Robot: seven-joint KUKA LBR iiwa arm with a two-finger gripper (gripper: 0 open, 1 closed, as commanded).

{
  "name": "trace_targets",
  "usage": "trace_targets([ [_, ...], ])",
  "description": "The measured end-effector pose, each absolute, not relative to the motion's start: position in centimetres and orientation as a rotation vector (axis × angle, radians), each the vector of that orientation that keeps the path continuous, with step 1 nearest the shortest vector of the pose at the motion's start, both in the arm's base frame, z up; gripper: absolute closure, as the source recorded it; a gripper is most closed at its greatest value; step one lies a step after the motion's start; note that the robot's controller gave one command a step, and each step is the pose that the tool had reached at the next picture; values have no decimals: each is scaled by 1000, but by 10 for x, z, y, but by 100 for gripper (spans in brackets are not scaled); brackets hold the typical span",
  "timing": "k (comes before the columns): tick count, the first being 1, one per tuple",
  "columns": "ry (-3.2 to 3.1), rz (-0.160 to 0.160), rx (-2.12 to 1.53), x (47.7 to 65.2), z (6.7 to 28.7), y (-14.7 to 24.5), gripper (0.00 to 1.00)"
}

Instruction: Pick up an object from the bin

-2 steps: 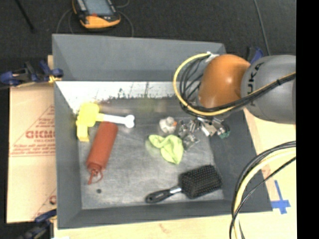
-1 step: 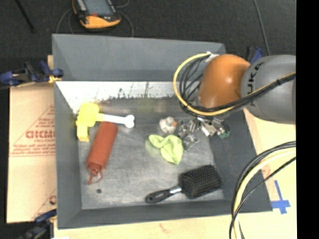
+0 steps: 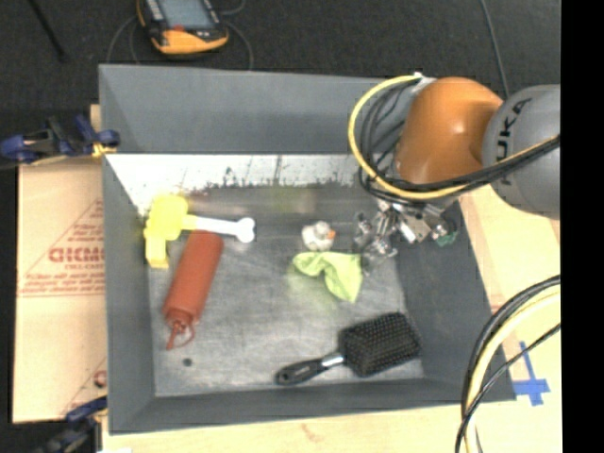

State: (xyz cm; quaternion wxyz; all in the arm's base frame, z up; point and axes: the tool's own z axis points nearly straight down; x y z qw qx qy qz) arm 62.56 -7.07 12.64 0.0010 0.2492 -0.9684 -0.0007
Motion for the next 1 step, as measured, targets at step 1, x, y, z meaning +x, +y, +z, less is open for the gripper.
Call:
trace_targets([
  [1,-3011,0,912,607,243,-86,100],
])
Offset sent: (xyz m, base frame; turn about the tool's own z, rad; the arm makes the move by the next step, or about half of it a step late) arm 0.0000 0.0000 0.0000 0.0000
